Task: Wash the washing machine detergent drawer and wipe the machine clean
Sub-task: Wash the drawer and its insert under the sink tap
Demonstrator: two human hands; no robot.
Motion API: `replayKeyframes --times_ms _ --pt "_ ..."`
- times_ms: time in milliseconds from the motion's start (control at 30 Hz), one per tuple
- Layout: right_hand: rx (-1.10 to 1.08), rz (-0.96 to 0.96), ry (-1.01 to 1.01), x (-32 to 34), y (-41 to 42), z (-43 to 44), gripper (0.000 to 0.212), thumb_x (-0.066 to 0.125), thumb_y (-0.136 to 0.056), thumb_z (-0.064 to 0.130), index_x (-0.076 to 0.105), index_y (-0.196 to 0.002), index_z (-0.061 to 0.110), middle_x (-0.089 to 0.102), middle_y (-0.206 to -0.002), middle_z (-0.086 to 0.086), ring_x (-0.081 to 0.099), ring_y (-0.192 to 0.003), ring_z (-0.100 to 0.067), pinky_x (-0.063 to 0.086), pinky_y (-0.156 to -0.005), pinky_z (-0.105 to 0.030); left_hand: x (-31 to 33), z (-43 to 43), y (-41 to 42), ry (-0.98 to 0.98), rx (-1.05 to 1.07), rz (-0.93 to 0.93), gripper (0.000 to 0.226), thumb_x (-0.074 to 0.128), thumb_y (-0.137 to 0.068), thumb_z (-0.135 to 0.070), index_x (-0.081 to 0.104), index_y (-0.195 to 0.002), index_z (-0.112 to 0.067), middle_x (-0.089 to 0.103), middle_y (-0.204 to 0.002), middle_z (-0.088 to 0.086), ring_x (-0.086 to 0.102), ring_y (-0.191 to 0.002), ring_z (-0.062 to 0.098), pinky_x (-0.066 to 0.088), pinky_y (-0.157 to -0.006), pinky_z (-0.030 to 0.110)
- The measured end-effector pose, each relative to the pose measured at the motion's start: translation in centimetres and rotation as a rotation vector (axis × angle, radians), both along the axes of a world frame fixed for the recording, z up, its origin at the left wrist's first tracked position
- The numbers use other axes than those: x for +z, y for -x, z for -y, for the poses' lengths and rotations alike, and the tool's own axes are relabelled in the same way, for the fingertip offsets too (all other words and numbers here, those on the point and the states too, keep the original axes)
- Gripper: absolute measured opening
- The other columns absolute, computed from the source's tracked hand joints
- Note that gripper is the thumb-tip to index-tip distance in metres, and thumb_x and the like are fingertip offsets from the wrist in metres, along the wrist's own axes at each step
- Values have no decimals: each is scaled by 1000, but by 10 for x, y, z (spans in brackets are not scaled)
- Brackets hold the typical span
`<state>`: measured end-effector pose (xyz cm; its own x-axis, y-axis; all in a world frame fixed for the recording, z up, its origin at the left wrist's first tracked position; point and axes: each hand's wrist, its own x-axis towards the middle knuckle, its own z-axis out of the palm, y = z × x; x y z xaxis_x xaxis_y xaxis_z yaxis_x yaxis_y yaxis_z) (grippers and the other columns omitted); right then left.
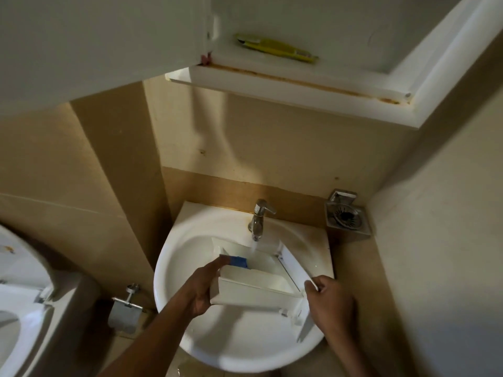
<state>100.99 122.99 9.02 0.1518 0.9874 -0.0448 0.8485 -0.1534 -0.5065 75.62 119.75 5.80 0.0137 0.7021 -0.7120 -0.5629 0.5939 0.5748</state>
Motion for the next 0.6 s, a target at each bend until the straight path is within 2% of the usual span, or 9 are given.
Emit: replayKeyframes --times_ms 133,233,300,400,500,600 --pt "50 -84 182 -21 -14 -11 40 68 -84 19 50 -50 13 47 -46 2 47 -48 -15 31 -48 -27 17 4 -6 29 18 -207 65 86 -66 -36 62 -122 -14 73 -109 21 71 -98 41 59 -85 58" --pt "107 -83 325 -30 -27 -27 26 70 -80 17 65 -59 3 54 -52 -4 55 -53 -19 36 -51 -26 30 4 -29 32 50 -344 63 85 -70 -35 58 -122 -11 72 -106 16 71 -93 36 63 -73 48" --pt "154 -99 406 -32 -31 -34 16 72 -79 15 72 -70 3 62 -59 -4 60 -57 -19 42 -54 -25 36 6 -44 46 79 -398 62 84 -73 -33 55 -122 -9 70 -104 15 70 -89 33 60 -62 39" --pt "220 -77 415 -32 -35 -45 16 71 -82 16 68 -67 11 56 -57 2 55 -53 -12 41 -51 -20 36 10 -60 75 148 -434 66 83 -74 -34 51 -126 -9 67 -102 13 69 -83 30 53 -47 28" --pt "297 -42 429 -35 -29 -54 11 71 -82 16 72 -71 13 55 -60 2 56 -62 -15 39 -54 -21 32 17 -65 90 216 -459 71 85 -70 -35 50 -127 -8 68 -101 14 70 -79 30 55 -48 30" --pt "381 27 493 -44 -15 -59 17 68 -84 14 70 -68 11 61 -66 -6 61 -77 -24 37 -53 -23 31 22 -67 116 287 -452 79 90 -66 -40 50 -126 -8 68 -104 17 73 -80 34 59 -50 38"
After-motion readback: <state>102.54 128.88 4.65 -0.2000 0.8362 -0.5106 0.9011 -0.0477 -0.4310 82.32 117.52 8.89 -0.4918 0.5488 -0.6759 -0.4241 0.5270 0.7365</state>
